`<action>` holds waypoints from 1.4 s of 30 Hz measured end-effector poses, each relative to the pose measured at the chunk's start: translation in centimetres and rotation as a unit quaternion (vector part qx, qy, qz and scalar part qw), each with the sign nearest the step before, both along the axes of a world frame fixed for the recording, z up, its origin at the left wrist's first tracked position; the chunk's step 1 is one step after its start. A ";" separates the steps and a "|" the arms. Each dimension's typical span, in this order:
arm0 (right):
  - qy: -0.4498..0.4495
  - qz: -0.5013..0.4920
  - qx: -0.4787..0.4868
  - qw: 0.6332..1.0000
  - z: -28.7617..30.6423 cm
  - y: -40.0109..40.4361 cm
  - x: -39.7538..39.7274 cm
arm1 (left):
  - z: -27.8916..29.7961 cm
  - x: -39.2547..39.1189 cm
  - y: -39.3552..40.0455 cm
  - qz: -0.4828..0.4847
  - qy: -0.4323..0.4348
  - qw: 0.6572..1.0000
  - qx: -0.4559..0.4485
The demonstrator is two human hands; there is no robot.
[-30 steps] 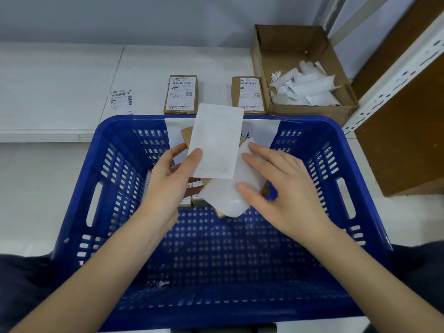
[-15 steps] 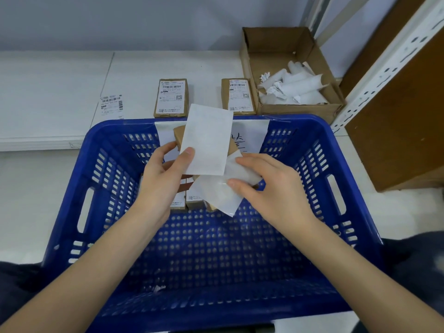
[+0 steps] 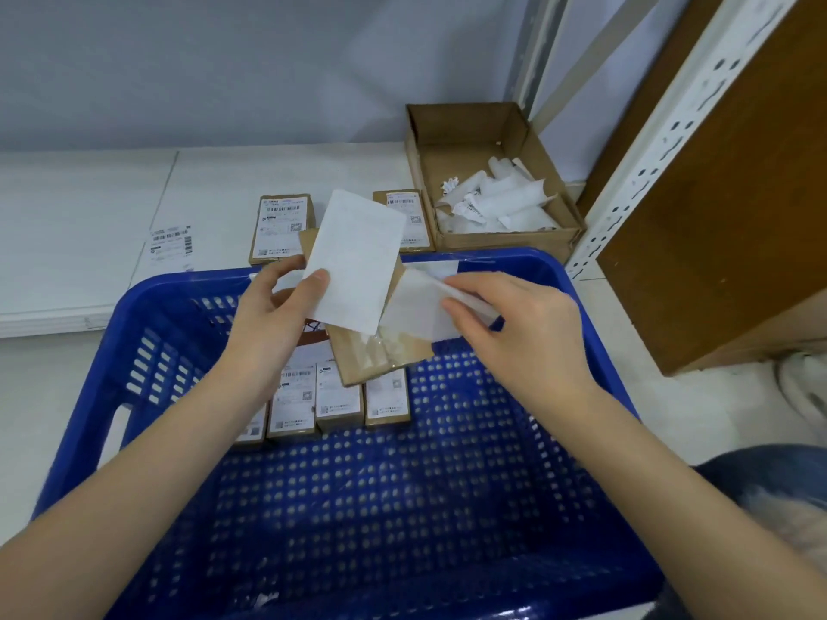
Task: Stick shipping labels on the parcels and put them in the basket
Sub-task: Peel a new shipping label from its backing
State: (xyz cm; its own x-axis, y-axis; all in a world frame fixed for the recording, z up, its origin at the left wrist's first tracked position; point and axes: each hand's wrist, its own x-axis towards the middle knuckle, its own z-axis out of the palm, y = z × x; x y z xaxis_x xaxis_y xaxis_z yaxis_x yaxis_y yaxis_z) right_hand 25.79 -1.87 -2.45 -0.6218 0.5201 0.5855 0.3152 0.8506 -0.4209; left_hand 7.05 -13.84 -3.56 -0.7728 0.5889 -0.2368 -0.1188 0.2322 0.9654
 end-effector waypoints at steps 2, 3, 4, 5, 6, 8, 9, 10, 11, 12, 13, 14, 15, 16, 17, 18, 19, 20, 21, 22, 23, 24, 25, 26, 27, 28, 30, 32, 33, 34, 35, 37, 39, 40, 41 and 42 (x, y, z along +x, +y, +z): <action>-0.011 -0.033 -0.005 0.999 0.8 1.9 0.1 | 0.1 -0.2 1.3 -0.003 0.006 1.000 0.006; -0.022 -0.046 -0.008 0.999 1.1 2.9 -0.1 | 0.2 -0.3 2.0 -0.003 0.011 1.000 0.008; -0.042 -0.060 -0.010 0.997 1.2 3.9 -0.3 | 0.2 -0.5 2.6 -0.002 0.014 1.000 0.007; -0.072 -0.075 -0.010 0.995 1.3 5.1 -0.7 | 0.2 -0.6 3.3 -0.003 0.017 1.000 0.006; -0.104 -0.091 -0.010 0.990 1.3 6.3 -1.1 | 0.2 -0.8 3.9 -0.004 0.017 1.000 0.005; -0.151 -0.115 -0.014 0.982 1.3 8.6 -2.0 | 0.0 -1.3 5.1 -0.006 0.015 1.000 0.003; -0.165 -0.125 -0.009 0.978 1.2 9.8 -2.4 | -0.1 -1.5 5.6 -0.006 0.015 1.000 0.003; -0.175 -0.134 -0.002 0.975 1.0 10.9 -2.8 | -0.2 -1.8 6.1 -0.006 0.014 1.000 0.003; -0.182 -0.143 0.002 0.973 0.8 12.0 -3.2 | -0.2 -2.0 6.6 -0.005 0.014 1.000 0.002; -0.184 -0.150 0.001 0.971 0.5 13.1 -3.6 | -0.4 -2.2 7.1 -0.005 0.014 1.000 0.000; -0.185 -0.159 0.000 0.970 0.2 14.2 -4.1 | -0.4 -2.5 7.6 -0.006 0.014 1.000 -0.001; -0.186 -0.168 0.002 0.968 -0.1 15.1 -4.6 | -0.6 -2.7 8.1 -0.007 0.012 1.000 -0.003; -0.187 -0.176 0.007 0.966 -0.4 16.0 -5.2 | -0.7 -2.9 8.6 -0.009 0.010 1.000 -0.002; -0.188 -0.178 0.012 0.966 -0.7 16.8 -5.8 | -0.9 -3.2 9.1 -0.010 0.007 1.000 -0.002; -0.188 -0.177 0.018 0.966 -1.0 17.7 -6.4 | -1.0 -3.3 9.6 -0.011 0.006 1.000 -0.001; -0.190 -0.175 0.023 0.966 -1.2 18.6 -7.1 | -1.1 -3.5 10.1 -0.012 0.005 1.000 -0.001; -0.194 -0.174 0.026 0.965 -1.5 19.5 -7.9 | -1.2 -3.7 10.5 -0.012 0.005 1.000 -0.001; -0.197 -0.172 0.026 0.965 -1.8 20.4 -8.6 | -1.3 -4.0 11.0 -0.013 0.005 1.000 0.000; -0.201 -0.170 0.026 0.964 -2.0 21.3 -9.4 | -1.4 -4.4 11.5 -0.015 0.006 1.000 0.001; -0.206 -0.170 0.027 0.963 -2.2 22.2 -10.2 | -1.5 -4.7 11.9 -0.017 0.008 1.000 0.001; -0.212 -0.170 0.030 0.962 -2.4 23.0 -11.0 | -1.6 -5.1 12.4 -0.019 0.014 1.000 -0.001; -0.217 -0.171 0.030 0.961 -2.6 23.8 -11.8 | -1.7 -5.6 12.8 -0.020 0.020 1.000 -0.004; -0.220 -0.172 0.030 0.960 -2.7 24.6 -12.4 | -1.8 -6.0 13.2 -0.020 0.023 1.000 -0.005; -0.223 -0.170 0.028 0.959 -3.0 25.2 -13.1 | -1.9 -6.4 13.6 -0.020 0.023 1.000 -0.005; -0.228 -0.168 0.026 0.959 -3.4 25.9 -13.6 | -2.0 -6.7 14.0 -0.020 0.021 1.000 -0.003; -0.238 -0.166 0.024 0.957 -3.8 26.4 -14.0 | -2.2 -7.0 14.4 -0.021 0.019 1.000 0.000; -0.263 -0.160 0.029 0.951 -5.0 27.2 -14.6 | -2.4 -7.5 15.0 -0.024 0.015 1.000 0.004; -0.302 -0.149 0.025 0.941 -6.2 27.6 -14.8 | -2.6 -7.8 15.5 -0.024 0.016 1.000 0.006; -0.332 -0.142 0.019 0.932 -6.7 27.7 -14.9 | -2.7 -8.0 15.6 -0.025 0.015 1.000 0.006; -0.366 -0.134 0.013 0.921 -7.2 27.9 -14.9 | -2.7 -8.0 15.8 -0.026 0.013 1.000 0.007; -0.395 -0.125 0.008 0.910 -7.5 27.9 -14.9 | -2.8 -8.1 15.9 -0.026 0.011 1.000 0.008; -0.424 -0.109 -0.003 0.899 -8.0 28.1 -15.0 | -2.9 -8.1 15.9 -0.028 0.008 1.000 0.009; -0.409 -0.088 -0.023 0.908 -8.0 28.0 -14.9 | -3.0 -8.1 15.8 -0.028 0.007 1.000 0.009; -0.397 -0.073 -0.029 0.914 -7.9 27.9 -14.9 | -2.9 -8.1 15.8 -0.028 0.005 1.000 0.010; -0.394 -0.055 -0.026 0.917 -7.9 27.8 -14.9 | -2.9 -8.0 15.6 -0.027 0.004 1.000 0.011; -0.403 -0.035 -0.015 0.914 -7.9 27.6 -14.8 | -2.8 -8.0 15.5 -0.027 0.002 1.000 0.012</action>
State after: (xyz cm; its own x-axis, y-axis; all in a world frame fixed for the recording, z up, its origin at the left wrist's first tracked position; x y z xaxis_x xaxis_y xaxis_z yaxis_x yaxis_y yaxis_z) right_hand 10.98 25.74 -10.37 -0.8094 0.5839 -0.0631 0.5869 0.8081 -0.0509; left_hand -0.94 1.65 -6.36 -0.7409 0.6349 -0.2188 -0.1035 0.2140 0.9713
